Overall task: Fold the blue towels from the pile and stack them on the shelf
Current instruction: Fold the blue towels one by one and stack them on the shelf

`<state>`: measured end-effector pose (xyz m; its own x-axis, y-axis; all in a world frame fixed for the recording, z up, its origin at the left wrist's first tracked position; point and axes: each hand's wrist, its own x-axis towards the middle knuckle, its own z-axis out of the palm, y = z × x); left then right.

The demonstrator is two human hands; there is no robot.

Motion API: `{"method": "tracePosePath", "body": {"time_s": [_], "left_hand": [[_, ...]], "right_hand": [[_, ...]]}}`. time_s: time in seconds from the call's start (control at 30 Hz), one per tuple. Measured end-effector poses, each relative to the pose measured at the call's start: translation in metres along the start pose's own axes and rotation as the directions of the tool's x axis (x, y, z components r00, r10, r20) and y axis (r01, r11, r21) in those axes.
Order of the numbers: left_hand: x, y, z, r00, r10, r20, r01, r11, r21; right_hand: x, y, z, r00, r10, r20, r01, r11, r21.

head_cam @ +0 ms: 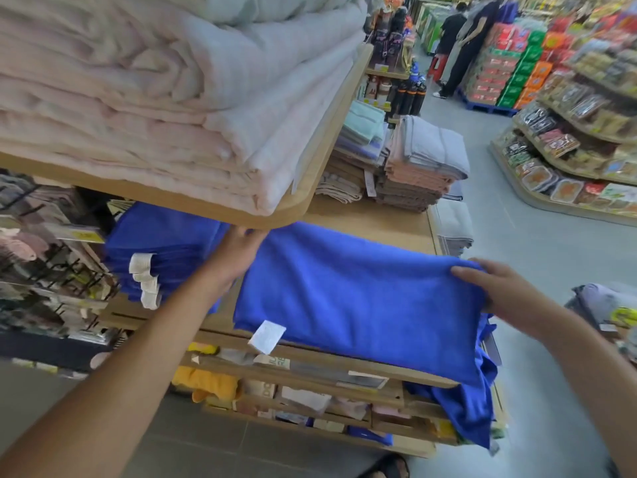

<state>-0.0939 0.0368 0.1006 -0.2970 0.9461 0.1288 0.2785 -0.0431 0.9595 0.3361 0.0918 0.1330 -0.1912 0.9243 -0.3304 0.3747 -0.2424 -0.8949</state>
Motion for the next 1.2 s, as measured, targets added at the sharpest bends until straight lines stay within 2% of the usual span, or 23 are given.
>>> {"method": "tracePosePath", "body": {"time_s": [0.1,0.17,0.23,0.33,0.4,0.47,0.5,0.53,0.6,0.67,0.73,0.8,0.93,1.07,1.2], "left_hand": [[-0.021,-0.052,0.026,0.959,-0.275,0.069,0.263,0.954,0.145],[-0.030,-0.077,0.033,0.923,-0.378,0.068,0.362,0.916,0.173],[-0.029,-0.082,0.029,0.910,-0.409,0.068,0.399,0.909,0.124],[-0.019,-0.076,0.026,0.930,-0.342,0.133,0.344,0.939,0.008],[-0.007,-0.071,0.028,0.949,-0.308,0.074,0.309,0.951,-0.002],[0.004,-0.068,0.031,0.959,-0.285,0.009,0.283,0.955,0.091],[0.006,-0.068,0.033,0.965,-0.263,-0.005,0.258,0.944,0.206],[0.004,-0.068,0.036,0.976,-0.219,0.000,0.203,0.904,0.376],[-0.009,-0.067,0.046,0.994,-0.052,0.100,-0.030,0.730,0.682],[-0.029,-0.067,0.066,0.943,0.073,0.323,-0.297,0.617,0.728],[-0.049,-0.071,0.090,0.869,0.073,0.489,-0.448,0.533,0.718],[-0.059,-0.076,0.109,0.844,0.012,0.536,-0.479,0.467,0.743],[-0.061,-0.078,0.129,0.858,-0.063,0.509,-0.448,0.392,0.804],[-0.063,-0.077,0.152,0.851,-0.092,0.518,-0.452,0.376,0.809],[-0.063,-0.070,0.168,0.850,-0.098,0.517,-0.449,0.375,0.811]], "right_hand": [[0.012,0.045,0.043,0.973,0.227,-0.038,-0.225,0.972,0.064],[0.017,0.065,0.063,0.960,0.271,-0.072,-0.268,0.962,0.048],[0.025,0.077,0.068,0.961,0.248,-0.125,-0.249,0.968,0.006],[0.035,0.080,0.064,0.968,0.182,-0.174,-0.187,0.982,-0.013],[0.042,0.075,0.060,0.969,0.081,-0.233,-0.080,0.997,0.010],[0.050,0.070,0.057,0.956,0.056,-0.288,-0.027,0.994,0.103],[0.053,0.069,0.058,0.952,0.100,-0.288,-0.057,0.986,0.155],[0.055,0.069,0.060,0.947,0.164,-0.275,-0.119,0.978,0.170],[0.053,0.072,0.066,0.930,0.253,-0.269,-0.251,0.967,0.042],[0.046,0.075,0.072,0.925,0.240,-0.294,-0.278,0.956,-0.094],[0.038,0.079,0.076,0.925,0.225,-0.307,-0.280,0.948,-0.150],[0.032,0.083,0.080,0.921,0.225,-0.317,-0.283,0.947,-0.151],[0.023,0.077,0.073,0.928,0.230,-0.292,-0.252,0.967,-0.040],[0.015,0.053,0.052,0.940,0.245,-0.238,-0.188,0.953,0.238],[0.007,0.027,0.053,0.975,0.142,-0.169,-0.088,0.952,0.294]]}}
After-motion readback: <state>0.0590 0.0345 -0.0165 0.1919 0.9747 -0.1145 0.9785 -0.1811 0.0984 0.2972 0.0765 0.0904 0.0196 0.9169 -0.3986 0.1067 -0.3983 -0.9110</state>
